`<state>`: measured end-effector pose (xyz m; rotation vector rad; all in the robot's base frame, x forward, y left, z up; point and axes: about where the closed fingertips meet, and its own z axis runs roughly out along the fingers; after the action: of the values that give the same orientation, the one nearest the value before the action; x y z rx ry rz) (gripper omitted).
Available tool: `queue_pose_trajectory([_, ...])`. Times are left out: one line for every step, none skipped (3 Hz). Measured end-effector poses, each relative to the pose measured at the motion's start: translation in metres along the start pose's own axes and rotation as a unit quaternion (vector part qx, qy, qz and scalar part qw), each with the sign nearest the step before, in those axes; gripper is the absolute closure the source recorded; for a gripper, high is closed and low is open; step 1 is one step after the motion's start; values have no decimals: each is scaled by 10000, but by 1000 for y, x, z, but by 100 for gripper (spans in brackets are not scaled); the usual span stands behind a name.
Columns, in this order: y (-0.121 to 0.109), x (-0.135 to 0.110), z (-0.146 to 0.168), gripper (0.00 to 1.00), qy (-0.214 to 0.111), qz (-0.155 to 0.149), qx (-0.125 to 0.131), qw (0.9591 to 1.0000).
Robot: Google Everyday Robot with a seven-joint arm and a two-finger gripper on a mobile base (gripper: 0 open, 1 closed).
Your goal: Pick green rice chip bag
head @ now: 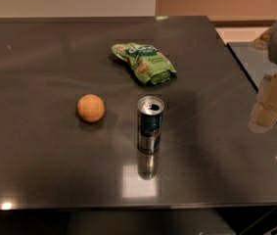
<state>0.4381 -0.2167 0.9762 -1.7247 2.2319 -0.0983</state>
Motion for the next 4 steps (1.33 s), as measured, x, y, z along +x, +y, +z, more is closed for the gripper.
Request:
queue_pose_trajectory([0, 0, 0, 0, -1, 0, 1, 10000])
queue_pose_trajectory([-11, -7, 5, 0, -83, -23, -90, 9999])
queue_pose_trajectory([-30, -19, 16, 0, -176, -65, -134, 9997])
queue_pose_trajectory([-60, -36, 43, 0, -257, -108, -119, 9995])
